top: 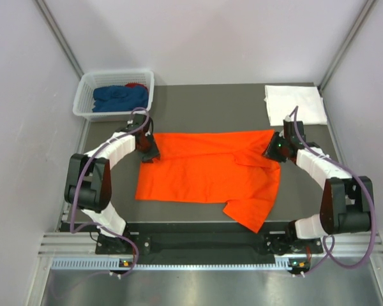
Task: Fold and stack the t-shirts
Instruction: Fold the tshirt
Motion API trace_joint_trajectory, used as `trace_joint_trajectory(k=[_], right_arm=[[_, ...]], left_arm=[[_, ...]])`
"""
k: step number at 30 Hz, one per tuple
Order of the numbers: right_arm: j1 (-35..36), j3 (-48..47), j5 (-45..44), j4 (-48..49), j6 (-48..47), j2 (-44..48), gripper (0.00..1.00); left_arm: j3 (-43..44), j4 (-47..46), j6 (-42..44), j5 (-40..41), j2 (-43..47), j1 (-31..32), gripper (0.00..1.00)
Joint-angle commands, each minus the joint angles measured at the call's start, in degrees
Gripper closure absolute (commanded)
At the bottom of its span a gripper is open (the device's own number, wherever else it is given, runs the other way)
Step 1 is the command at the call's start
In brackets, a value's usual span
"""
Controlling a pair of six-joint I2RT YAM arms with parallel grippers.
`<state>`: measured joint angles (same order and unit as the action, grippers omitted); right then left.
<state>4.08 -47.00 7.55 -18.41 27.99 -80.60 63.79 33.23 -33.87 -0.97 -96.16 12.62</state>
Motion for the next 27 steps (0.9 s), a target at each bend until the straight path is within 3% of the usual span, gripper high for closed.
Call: trace_joint_trajectory(k=[1, 10, 19, 27], right_arm=[[1.02, -0.11, 2.03, 3.56, -1.7, -1.14, 0.76], [0.67, 0.16, -4.83, 1.27, 0.4, -3.42, 0.76], [0.41, 2.09, -6.5, 2.68, 0.49, -4.57, 0.75], [-0.29, 3.41, -7.2, 2.51, 1.54, -4.04, 0.75]], left_arm=[[-1.65, -1.77, 1.43, 0.53, 2.03, -1.37, 0.6], [-6.65, -7.56, -0.06, 1.24, 4.14, -5.42, 0.53], [-7.54, -11.96, -0.76, -2.62, 2.74, -5.42, 0.52], [-6.13, -10.12, -1.46, 0.45, 0.53, -5.42, 0.53]])
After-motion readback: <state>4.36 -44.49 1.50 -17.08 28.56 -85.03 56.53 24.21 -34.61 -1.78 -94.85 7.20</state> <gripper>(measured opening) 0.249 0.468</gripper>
